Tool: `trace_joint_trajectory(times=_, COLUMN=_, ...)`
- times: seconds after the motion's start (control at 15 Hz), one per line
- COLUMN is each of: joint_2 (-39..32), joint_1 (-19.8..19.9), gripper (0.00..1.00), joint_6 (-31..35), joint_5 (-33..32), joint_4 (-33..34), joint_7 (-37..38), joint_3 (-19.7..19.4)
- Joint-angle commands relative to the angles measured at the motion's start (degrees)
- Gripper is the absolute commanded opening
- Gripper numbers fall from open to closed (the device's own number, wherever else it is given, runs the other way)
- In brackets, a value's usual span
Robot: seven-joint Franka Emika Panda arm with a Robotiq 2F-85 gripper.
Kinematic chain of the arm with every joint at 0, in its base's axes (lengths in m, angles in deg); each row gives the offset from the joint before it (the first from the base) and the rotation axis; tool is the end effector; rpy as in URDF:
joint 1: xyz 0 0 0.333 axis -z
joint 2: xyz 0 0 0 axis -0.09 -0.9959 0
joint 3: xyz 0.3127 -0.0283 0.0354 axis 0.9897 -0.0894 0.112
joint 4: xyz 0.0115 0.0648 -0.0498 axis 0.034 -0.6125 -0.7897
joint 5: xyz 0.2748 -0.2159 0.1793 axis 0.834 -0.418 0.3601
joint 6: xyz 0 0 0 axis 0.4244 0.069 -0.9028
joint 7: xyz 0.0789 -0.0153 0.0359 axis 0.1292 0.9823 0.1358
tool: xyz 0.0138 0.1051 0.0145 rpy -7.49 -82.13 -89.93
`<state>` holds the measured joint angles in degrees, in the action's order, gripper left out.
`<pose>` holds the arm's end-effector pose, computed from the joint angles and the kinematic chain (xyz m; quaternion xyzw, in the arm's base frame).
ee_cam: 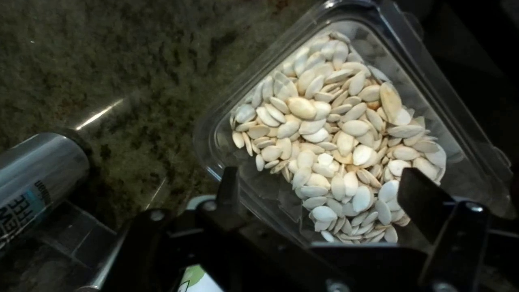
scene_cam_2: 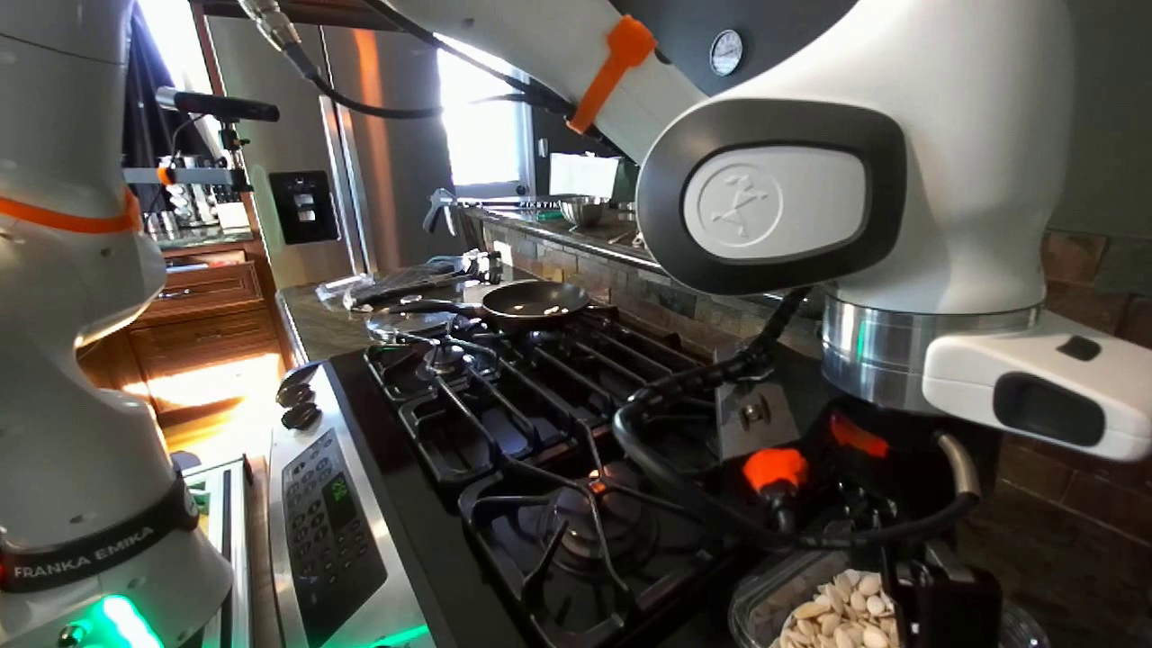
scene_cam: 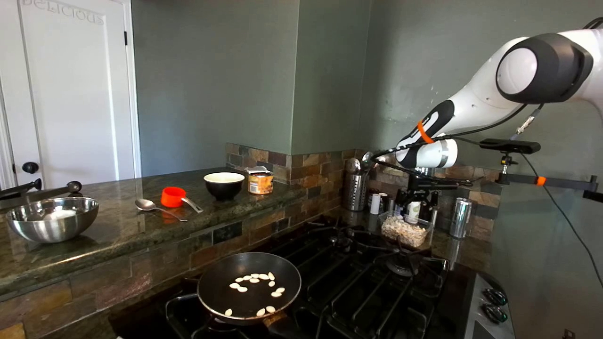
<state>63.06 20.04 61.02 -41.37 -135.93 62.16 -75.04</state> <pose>0.4351 -0.4554 0.3276 0.9147 -0.3982 0.0418 0.0546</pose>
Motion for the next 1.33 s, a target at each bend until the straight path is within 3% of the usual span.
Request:
trace_joint_trajectory(times=0.0, joint_2=-3.3, joint_1=2.1, gripper=1.00, joint_6=1.8, joint_5=3.9, joint_4=2.5, joint_7=0.1, joint_3=2.5)
trace_joint_trajectory(times=0.53, joint_2=-6.7, joint_1=2.8, gripper=1.00, joint_6=9.3, joint_5=7.2, joint_4=3.6, joint_7=0.2, joint_3=5.3)
trace_joint_trajectory(times=0.87, joint_2=-7.5, joint_1=2.8, gripper=0.88, joint_6=10.8, joint_5=7.4, joint_4=3.5, joint_7=0.2, joint_3=6.4)
trace_joint_trajectory(times=0.93, joint_2=-7.6, joint_1=2.8, gripper=0.75, joint_6=11.0, joint_5=7.4, joint_4=3.5, joint_7=0.2, joint_3=6.6)
trace_joint_trajectory(times=1.07, joint_2=-7.9, joint_1=2.5, gripper=0.76, joint_6=11.4, joint_5=7.0, joint_4=3.5, joint_7=0.5, joint_3=6.5)
trace_joint_trajectory(times=1.13, joint_2=-7.9, joint_1=2.4, gripper=0.69, joint_6=11.5, joint_5=7.0, joint_4=3.5, joint_7=0.5, joint_3=6.6)
trace_joint_trajectory(times=1.27, joint_2=-8.2, joint_1=2.3, gripper=0.73, joint_6=12.1, joint_5=6.8, joint_4=3.4, joint_7=0.6, joint_3=6.7)
